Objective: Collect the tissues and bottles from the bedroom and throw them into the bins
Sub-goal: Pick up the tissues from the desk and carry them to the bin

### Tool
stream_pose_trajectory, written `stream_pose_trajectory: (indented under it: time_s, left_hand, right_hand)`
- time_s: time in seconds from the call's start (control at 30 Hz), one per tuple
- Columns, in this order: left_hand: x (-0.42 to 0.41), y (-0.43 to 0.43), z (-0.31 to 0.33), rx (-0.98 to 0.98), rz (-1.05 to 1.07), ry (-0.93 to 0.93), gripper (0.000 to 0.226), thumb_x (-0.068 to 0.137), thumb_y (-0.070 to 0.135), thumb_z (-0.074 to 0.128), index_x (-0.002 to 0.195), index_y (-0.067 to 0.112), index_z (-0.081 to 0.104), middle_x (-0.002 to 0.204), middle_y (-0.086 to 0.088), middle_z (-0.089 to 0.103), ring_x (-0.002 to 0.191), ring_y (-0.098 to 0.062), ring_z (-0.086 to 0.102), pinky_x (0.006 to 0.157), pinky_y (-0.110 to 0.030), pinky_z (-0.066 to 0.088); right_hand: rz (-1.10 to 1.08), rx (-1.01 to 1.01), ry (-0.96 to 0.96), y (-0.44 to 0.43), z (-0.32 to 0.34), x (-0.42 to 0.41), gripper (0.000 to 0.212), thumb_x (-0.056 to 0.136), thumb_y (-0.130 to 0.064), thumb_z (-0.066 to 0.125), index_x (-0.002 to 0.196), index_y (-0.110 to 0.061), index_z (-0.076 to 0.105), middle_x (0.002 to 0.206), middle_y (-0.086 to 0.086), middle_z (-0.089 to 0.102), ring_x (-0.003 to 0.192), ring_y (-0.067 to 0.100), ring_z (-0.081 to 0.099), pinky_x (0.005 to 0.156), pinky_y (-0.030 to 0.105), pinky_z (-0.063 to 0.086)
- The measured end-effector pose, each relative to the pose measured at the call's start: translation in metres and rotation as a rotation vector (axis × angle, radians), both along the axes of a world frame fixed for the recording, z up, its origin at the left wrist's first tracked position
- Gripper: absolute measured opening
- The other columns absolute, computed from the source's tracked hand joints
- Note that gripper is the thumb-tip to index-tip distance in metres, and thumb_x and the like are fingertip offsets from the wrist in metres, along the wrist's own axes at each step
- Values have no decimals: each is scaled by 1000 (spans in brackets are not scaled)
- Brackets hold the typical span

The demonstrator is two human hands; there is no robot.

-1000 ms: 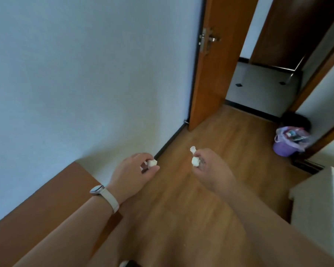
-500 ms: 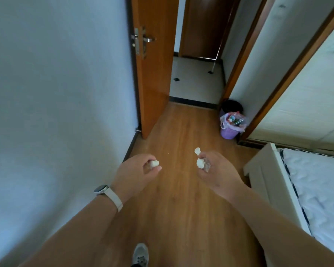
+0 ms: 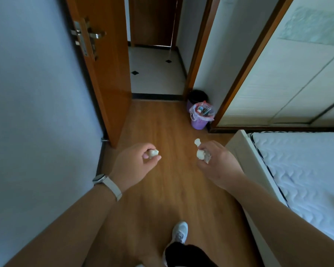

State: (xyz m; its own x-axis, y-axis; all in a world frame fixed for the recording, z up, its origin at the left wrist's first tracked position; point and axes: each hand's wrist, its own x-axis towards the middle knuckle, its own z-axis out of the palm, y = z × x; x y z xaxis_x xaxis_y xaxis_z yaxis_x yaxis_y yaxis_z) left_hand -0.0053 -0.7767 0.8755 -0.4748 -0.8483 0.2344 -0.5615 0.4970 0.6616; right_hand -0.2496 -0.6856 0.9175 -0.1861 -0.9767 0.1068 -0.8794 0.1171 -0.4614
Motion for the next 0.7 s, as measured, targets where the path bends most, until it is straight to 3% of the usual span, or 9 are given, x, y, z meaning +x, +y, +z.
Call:
stream_pose_trajectory:
  time_s: [0.23, 0.43, 0.57, 0.7]
  left_hand:
    - [-45, -71, -13, 38, -37, -85, 27, 85, 45, 65, 106, 28, 65, 94, 19, 64, 85, -1, 59, 71, -26, 54]
    - [-105, -159, 3, 59, 29, -138, 26, 85, 45, 67, 106, 30, 65, 94, 21, 62, 86, 2, 58, 70, -13, 45]
    - [-156, -214, 13, 70, 50, -129, 28, 85, 46, 66, 107, 29, 65, 97, 18, 65, 89, -2, 61, 73, -21, 52]
    - [-203, -251, 18, 85, 32, -91, 29, 86, 44, 67, 109, 28, 66, 99, 16, 66, 89, -2, 60, 76, -23, 54]
  right_hand:
    - [-23, 14, -102, -74, -35, -45, 29, 79, -22, 69, 107, -25, 58, 95, -15, 52, 77, 4, 53, 61, 18, 38]
    - [-29, -16, -159, -163, -40, -110, 27, 80, -19, 69, 105, -22, 59, 94, -10, 56, 78, 8, 55, 63, 23, 48]
    - [-20, -40, -160, -214, -31, -158, 27, 79, -19, 68, 105, -22, 60, 93, -12, 54, 78, 7, 54, 64, 24, 49]
    - [-46, -12, -155, -254, -25, -198, 29, 82, -24, 69, 107, -29, 55, 95, -18, 52, 79, 5, 57, 66, 15, 45]
